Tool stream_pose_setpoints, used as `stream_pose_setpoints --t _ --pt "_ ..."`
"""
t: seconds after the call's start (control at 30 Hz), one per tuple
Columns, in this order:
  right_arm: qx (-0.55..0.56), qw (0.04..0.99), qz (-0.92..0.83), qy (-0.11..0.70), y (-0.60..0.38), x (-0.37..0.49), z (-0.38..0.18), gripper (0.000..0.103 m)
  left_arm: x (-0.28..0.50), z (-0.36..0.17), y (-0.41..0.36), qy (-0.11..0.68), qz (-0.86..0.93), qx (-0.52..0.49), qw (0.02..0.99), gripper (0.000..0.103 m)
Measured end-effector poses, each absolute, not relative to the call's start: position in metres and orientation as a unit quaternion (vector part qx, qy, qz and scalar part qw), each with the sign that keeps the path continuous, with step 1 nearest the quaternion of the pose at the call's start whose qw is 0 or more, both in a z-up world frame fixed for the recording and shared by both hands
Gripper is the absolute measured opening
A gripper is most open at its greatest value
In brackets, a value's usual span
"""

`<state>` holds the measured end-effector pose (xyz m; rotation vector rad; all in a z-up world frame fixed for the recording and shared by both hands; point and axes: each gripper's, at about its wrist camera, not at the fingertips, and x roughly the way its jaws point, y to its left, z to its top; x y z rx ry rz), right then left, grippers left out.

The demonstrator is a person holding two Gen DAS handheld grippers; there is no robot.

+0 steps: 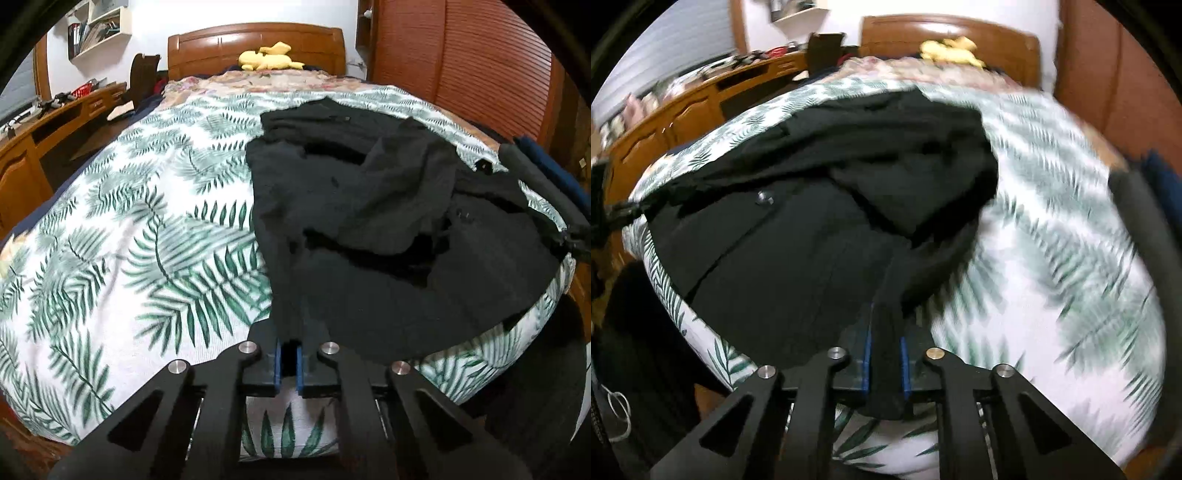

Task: Fold large clothes
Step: 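Lift the hem with both tools, fold it toward the collar, open both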

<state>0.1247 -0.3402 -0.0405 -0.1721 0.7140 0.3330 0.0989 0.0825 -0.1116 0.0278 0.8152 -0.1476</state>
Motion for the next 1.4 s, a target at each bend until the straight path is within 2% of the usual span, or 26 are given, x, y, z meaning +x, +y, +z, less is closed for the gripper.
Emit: stream_pose_setpoints --t 0.17,0.5,0.93,1.1,1.4 --pt "-0.077 0.942 0.164 0.284 -0.346 0.112 0.022 0.009 0.082 -0.063 0.081 0.353 -0.084 0.009 0.932 0.005" --pt "-0.080 0.955 0.170 0.230 -0.365 0.040 0.086 0.008 0.022 0.029 0.083 0.275 -0.092 0.021 0.957 0.005" --pt "-0.115 0.949 0.203 0.211 -0.377 -0.052 0.121 0.008 -0.060 0.071 0.085 0.227 -0.092 0.034 0.969 0.005" --pt "-0.107 0.950 0.204 0.209 -0.382 -0.035 0.109 0.008 -0.044 0.071 0.086 0.229 -0.091 0.032 0.969 0.005" --pt "-0.087 0.958 0.182 0.206 -0.373 0.072 0.092 0.009 0.061 0.055 0.079 0.238 -0.070 0.023 0.969 0.005"
